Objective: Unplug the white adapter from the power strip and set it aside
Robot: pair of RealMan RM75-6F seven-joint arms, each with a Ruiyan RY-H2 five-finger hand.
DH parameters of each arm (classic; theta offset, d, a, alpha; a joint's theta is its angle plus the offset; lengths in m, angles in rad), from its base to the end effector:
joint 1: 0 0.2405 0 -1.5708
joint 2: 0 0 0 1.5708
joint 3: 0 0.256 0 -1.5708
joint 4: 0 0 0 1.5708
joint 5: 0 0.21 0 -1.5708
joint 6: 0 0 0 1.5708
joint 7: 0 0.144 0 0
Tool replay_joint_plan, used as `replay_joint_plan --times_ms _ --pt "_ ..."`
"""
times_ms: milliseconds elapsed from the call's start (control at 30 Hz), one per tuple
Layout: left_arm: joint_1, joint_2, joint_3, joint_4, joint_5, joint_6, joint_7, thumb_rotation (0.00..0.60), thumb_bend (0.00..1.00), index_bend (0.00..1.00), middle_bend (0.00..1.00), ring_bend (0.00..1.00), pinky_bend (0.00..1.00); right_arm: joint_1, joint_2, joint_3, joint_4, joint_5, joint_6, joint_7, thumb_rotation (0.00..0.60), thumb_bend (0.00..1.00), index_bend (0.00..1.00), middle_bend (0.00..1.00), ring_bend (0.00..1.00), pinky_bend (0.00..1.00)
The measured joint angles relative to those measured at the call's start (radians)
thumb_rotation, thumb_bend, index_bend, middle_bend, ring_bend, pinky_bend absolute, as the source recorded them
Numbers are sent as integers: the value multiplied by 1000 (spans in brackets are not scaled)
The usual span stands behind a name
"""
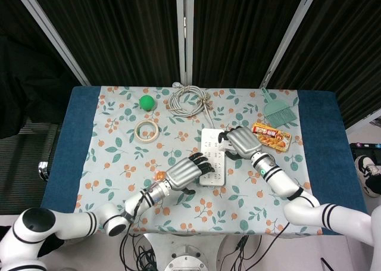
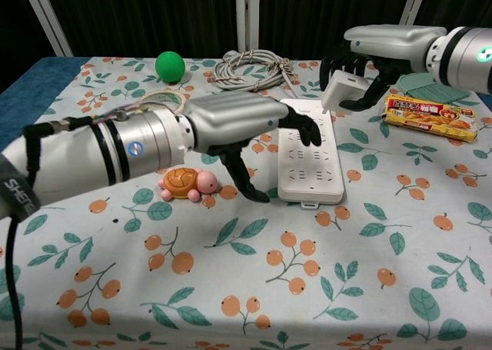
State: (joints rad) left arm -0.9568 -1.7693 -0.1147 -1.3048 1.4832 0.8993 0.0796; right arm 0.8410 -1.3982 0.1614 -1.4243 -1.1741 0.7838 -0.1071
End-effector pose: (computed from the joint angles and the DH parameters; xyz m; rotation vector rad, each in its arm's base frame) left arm -0.0456 0.3152 -0.0938 -2.3065 -0.7397 -1.2143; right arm -0.1508 -0.3804 0.0193 1.9713 -0.9704 0.8892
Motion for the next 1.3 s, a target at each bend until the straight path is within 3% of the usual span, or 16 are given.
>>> replay_joint_plan --times_ms 233,300,433,500,567,667,800,900,1033,1300 --pt "109 135 -9 -140 -47 135 114 600 135 217 221 117 118 -33 90 -25 -110 119 -59 -20 600 427 524 504 271 287" --pt "147 174 -8 -175 -72 167 135 600 135 217 221 117 118 -35 92 -40 -109 130 -75 -28 600 416 429 459 233 258" --pt "210 233 1 -216 -113 215 163 600 135 217 221 117 117 -27 84 -68 -99 187 -111 -63 600 279 90 278 96 158" --pt "239 256 5 -230 -127 241 176 600 134 216 221 117 113 -22 80 -76 -96 215 -119 -78 600 199 10 188 30 104" --pt "262 274 8 -240 -137 264 185 600 133 216 221 117 110 -16 77 -82 -96 243 -120 -96 600 140 0 107 0 58" --pt "299 307 9 -257 -154 303 196 600 132 215 221 117 108 -11 81 -85 -107 268 -107 -117 600 130 0 42 0 32" --pt "352 362 12 -281 -176 350 206 600 129 215 221 117 107 -19 101 -84 -135 266 -64 -124 600 136 0 42 0 32" --pt "393 408 17 -301 -192 387 220 600 130 215 221 117 106 -45 118 -84 -159 243 0 -123 600 163 0 103 0 50" --pt "463 464 32 -331 -211 460 256 600 129 217 220 117 105 -120 136 -92 -189 175 170 -117 600 250 12 192 0 95" --pt "635 572 83 -443 -215 643 318 600 129 218 221 117 86 -386 198 -148 -258 -5 579 -49 600 270 29 182 0 98"
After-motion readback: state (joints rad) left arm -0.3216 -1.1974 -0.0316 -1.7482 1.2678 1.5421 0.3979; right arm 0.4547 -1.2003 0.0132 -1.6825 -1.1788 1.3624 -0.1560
